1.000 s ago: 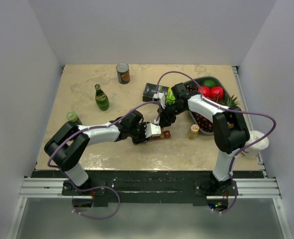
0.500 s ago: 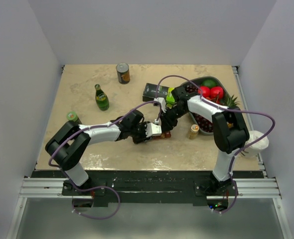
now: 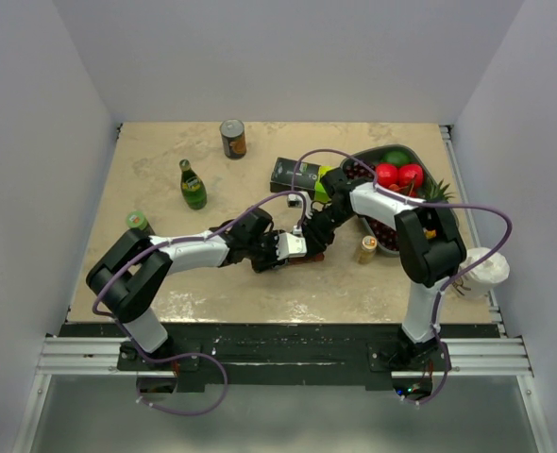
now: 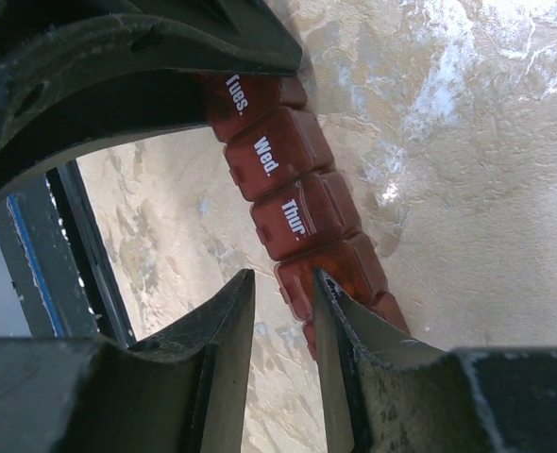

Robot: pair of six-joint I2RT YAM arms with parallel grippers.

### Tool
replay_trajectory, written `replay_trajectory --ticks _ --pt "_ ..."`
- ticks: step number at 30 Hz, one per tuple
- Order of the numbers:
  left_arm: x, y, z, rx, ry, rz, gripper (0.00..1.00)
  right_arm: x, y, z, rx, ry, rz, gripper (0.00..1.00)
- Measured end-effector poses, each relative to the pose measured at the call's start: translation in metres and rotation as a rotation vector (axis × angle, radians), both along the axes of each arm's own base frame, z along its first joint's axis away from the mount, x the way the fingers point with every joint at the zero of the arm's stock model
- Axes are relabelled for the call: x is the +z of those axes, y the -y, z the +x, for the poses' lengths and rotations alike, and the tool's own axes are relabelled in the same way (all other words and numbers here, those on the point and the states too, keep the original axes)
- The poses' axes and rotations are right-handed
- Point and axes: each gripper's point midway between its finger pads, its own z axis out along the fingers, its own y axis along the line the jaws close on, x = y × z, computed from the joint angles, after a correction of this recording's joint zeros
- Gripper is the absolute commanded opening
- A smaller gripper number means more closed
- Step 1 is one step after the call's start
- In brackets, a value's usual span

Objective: Sort the pills into containers

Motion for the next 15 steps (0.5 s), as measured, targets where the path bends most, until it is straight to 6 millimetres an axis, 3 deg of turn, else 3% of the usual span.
replay_trajectory --ticks 2,5,6,9,15 --pt "-0.0003 -0.0001 -0.0001 0.000 -0.001 0.001 0.00 -0.0004 0.0002 0.0002 -0.006 -0.003 -0.004 0.33" --pt "-0.0002 0.0000 0.0000 0.000 -0.001 0.001 0.00 -0.0012 0.0002 0.0013 -0.014 -0.003 -0.010 0.21" --pt "-0.0002 0.0000 0.0000 0.000 -0.001 0.001 0.00 -0.0018 0.0004 0.0020 -0.017 0.000 -0.015 0.11" --pt "-0.0003 0.0004 0.0003 0.000 -0.004 0.003 0.00 -0.0044 0.0018 0.0043 -0.022 0.012 -0.033 0.00" --pt "-0.0003 0.0017 0.0010 -0.002 -0.009 0.004 0.00 -0.0082 0.0017 0.0045 -0.023 0.030 -0.052 0.00"
